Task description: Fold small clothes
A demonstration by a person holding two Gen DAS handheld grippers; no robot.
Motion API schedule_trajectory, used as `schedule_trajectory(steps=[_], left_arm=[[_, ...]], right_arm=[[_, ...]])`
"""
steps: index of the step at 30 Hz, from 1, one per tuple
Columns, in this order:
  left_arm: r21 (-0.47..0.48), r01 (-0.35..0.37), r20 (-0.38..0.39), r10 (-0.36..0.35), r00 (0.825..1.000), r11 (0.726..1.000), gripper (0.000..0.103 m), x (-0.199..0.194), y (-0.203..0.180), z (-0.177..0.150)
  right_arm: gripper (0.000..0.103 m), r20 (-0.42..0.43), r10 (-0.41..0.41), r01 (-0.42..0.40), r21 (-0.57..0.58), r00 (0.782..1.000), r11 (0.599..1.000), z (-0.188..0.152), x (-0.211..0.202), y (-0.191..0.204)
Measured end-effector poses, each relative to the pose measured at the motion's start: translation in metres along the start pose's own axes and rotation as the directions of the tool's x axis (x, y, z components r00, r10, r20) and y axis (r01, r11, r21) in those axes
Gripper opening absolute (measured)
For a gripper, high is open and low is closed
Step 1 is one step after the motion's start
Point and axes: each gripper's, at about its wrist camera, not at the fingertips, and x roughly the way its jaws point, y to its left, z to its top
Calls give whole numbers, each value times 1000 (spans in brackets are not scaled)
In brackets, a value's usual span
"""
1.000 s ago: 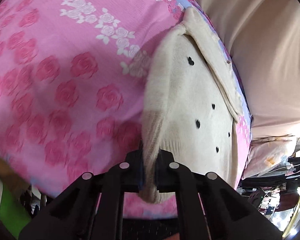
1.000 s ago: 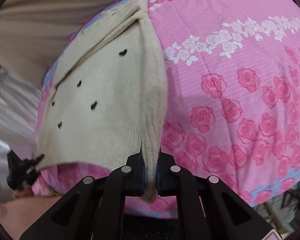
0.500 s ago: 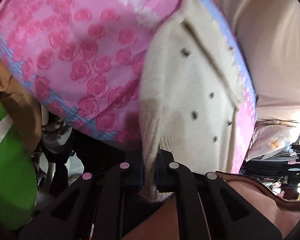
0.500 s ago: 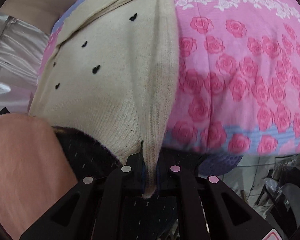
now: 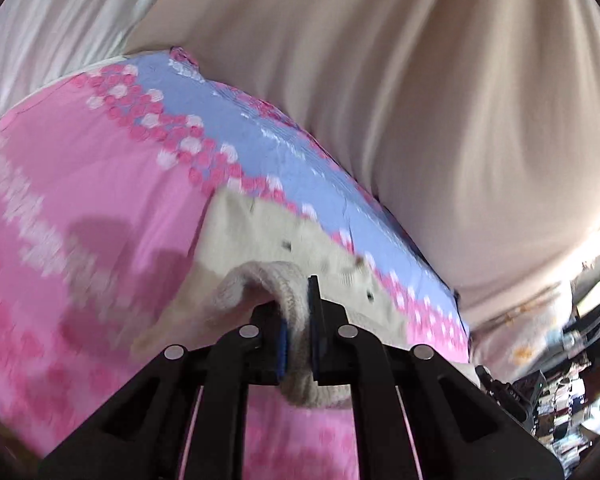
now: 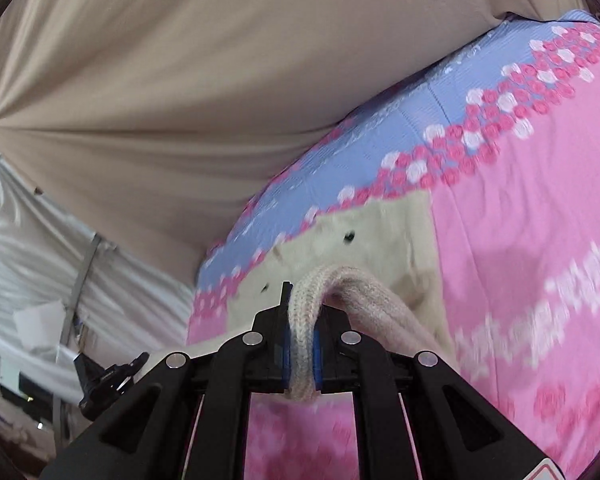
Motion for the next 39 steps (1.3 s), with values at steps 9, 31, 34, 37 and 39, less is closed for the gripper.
schedule_trajectory(steps=[9, 31, 34, 37, 39], left_arm=[[13, -164, -53, 164, 985, 986, 7, 140, 6, 49], [83, -215, -15, 217, 976, 973, 69, 158, 28, 45], [168, -272, -54, 284, 957, 948, 79, 168, 26, 37], [157, -327, -93, 343, 935, 932, 79, 191, 36, 42], [127, -300, -123, 316, 941, 945, 76, 203, 40, 47]], right_arm=[[7, -34, -123, 126, 100, 992, 987, 56, 109, -32], [69, -7, -258, 258, 101, 966, 961, 20, 86, -59], [69, -47, -329, 328, -25, 943, 944, 2, 96, -49], [69, -49, -362, 358, -78, 931, 930, 6, 116, -40], [69, -65, -385, 377, -112, 920, 919, 14, 132, -39]])
